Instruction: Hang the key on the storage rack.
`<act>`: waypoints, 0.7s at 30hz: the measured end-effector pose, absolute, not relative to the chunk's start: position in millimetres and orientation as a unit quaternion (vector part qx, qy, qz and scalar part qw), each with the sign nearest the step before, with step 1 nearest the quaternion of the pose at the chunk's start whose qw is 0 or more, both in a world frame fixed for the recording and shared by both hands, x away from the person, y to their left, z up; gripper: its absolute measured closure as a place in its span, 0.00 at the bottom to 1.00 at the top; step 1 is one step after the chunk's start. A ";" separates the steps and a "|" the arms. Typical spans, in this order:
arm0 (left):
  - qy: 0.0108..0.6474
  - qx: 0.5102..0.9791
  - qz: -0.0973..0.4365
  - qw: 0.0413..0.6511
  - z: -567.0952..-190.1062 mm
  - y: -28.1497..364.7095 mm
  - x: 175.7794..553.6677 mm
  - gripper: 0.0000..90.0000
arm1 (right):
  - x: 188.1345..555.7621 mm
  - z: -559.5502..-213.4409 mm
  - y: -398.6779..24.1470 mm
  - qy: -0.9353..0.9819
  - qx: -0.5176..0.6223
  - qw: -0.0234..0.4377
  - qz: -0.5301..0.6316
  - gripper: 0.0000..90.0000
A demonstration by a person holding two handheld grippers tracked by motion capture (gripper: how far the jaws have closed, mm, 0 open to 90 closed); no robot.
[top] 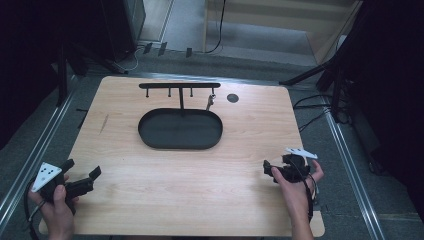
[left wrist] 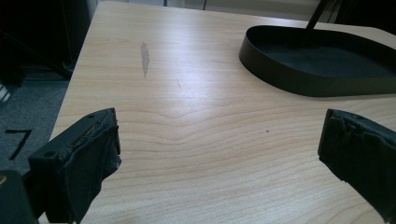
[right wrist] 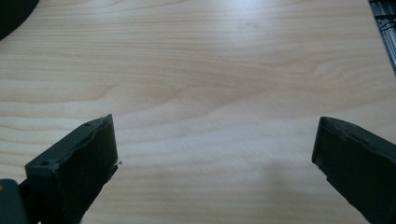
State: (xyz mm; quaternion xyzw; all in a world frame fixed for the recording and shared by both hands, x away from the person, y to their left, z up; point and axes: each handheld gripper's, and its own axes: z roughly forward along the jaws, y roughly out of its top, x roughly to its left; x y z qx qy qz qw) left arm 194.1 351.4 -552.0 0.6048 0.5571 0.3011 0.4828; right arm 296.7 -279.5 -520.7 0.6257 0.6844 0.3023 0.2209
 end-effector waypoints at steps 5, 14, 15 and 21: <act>0.558 0.604 0.301 0.482 -552.0 351.4 193.9 0.00 | 270.9 -535.1 -305.7 0.663 0.624 0.241 0.335 0.02; 0.558 0.606 0.305 0.478 -551.9 350.2 194.0 0.00 | 247.9 -543.4 -325.5 0.638 0.629 0.250 0.367 0.04; 0.560 0.604 0.303 0.479 -551.9 350.6 194.0 0.00 | 245.5 -543.9 -325.9 0.635 0.626 0.249 0.379 0.05; 0.565 0.599 0.297 0.483 -552.2 352.6 194.1 0.00 | 239.9 -544.9 -327.7 0.622 0.616 0.257 0.409 0.05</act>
